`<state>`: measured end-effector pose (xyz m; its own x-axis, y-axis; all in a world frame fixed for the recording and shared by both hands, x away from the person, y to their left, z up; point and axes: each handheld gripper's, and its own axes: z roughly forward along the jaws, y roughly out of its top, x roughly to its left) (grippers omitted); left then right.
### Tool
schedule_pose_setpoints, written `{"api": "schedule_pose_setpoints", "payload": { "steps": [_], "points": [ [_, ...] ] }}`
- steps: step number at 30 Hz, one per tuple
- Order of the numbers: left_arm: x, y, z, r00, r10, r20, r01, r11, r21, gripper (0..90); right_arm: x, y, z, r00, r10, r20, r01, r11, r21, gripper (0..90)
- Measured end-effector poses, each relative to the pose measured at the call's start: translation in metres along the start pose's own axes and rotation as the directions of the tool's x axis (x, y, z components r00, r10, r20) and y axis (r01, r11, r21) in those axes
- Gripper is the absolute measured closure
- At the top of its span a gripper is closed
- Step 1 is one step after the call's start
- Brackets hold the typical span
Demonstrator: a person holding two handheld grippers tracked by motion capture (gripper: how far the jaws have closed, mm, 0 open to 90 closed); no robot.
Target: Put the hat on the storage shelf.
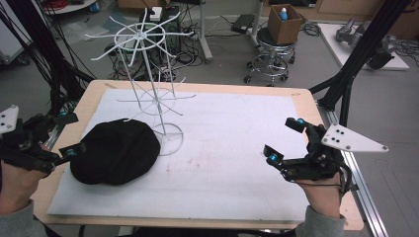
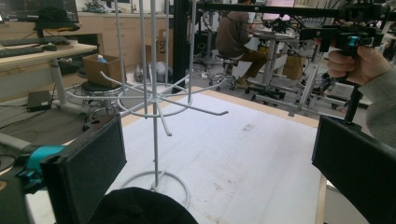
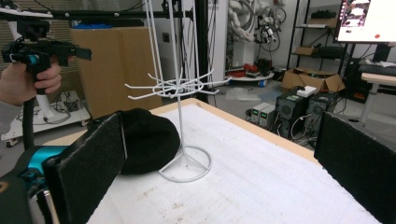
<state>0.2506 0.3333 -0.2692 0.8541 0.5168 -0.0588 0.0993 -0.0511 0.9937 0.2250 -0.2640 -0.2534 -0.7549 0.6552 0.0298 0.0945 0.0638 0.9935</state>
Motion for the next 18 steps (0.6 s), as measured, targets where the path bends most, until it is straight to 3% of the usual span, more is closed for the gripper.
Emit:
{"api": "schedule_pose_setpoints", "payload": {
  "steps": [5,6,10,18],
  "points": [
    [0.001,-0.001,0.001,1.0000,-0.006,-0.006,0.006,1.0000,0.005,3.0,0.002,0.000,0.006,0.9999,-0.006,-0.010,0.006,1.000,0.010,1.2],
    [0.003,-0.002,0.001,0.9996,-0.012,-0.025,0.012,0.9999,0.009,3.0,0.002,-0.001,0.007,0.9999,-0.008,-0.011,0.009,1.000,0.015,1.2],
    [0.006,-0.006,0.004,0.9994,-0.028,-0.022,0.028,0.9993,0.025,3.0,0.001,0.000,0.005,1.0000,0.000,-0.007,0.000,1.000,0.011,1.2],
    [0.018,-0.017,0.011,0.9981,-0.029,-0.055,0.031,0.9985,0.044,3.0,-0.001,-0.001,-0.001,1.0000,0.007,0.001,-0.007,1.000,0.007,1.2]
  ]
}}
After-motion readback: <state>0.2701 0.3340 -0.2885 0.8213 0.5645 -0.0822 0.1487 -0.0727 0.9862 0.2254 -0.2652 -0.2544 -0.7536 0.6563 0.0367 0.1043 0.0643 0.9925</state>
